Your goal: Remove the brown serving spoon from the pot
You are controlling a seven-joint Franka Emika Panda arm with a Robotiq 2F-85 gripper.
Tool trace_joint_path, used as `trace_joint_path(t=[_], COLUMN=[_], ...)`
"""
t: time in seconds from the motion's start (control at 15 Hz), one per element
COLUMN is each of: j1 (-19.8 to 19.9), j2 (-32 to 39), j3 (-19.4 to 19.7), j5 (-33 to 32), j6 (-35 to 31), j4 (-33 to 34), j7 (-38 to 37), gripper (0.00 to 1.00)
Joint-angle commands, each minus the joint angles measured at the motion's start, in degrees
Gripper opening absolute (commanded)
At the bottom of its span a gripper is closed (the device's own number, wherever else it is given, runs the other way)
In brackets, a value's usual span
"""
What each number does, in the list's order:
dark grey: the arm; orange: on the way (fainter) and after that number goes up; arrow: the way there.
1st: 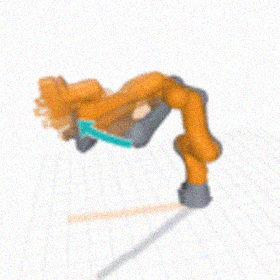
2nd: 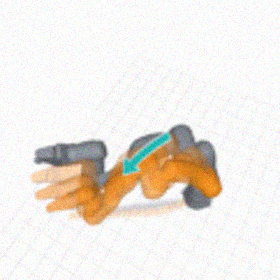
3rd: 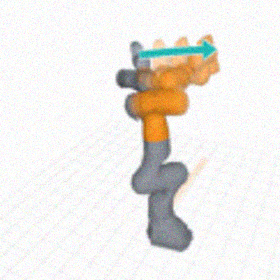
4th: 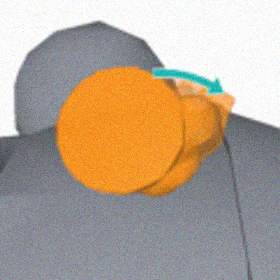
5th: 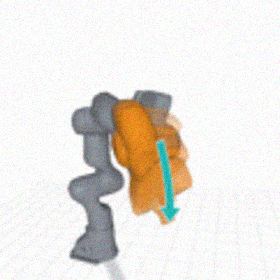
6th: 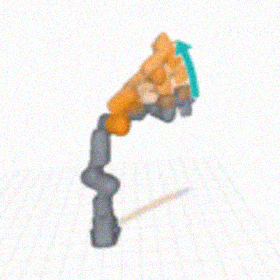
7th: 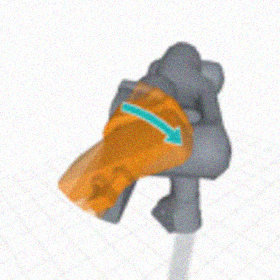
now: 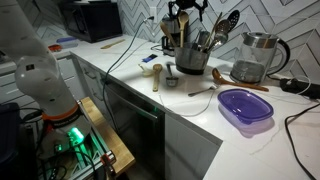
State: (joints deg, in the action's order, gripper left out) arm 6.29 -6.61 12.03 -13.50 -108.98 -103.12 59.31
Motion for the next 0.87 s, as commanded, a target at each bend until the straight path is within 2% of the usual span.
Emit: trace_joint_path(t=[0.0, 0.13, 0.2, 0.4, 0.8], j1=[2.17, 3.37, 2.86, 3.76, 3.72], j2=[1.47, 1.53, 1.29, 1.51, 1.57], j3=[2.46, 3.83, 2.15, 3.14, 3.0], j5=[9.24, 13.88, 9.67, 12.35, 12.56], j6=[0.28, -1.36, -0.01, -0.3, -0.34], j4=[0.71, -0.06, 0.29, 0.29, 0.3], j7=[5.29, 8.0, 4.49, 6.42, 6.42], gripper=[1.0, 1.0, 1.0, 1.0, 1.0])
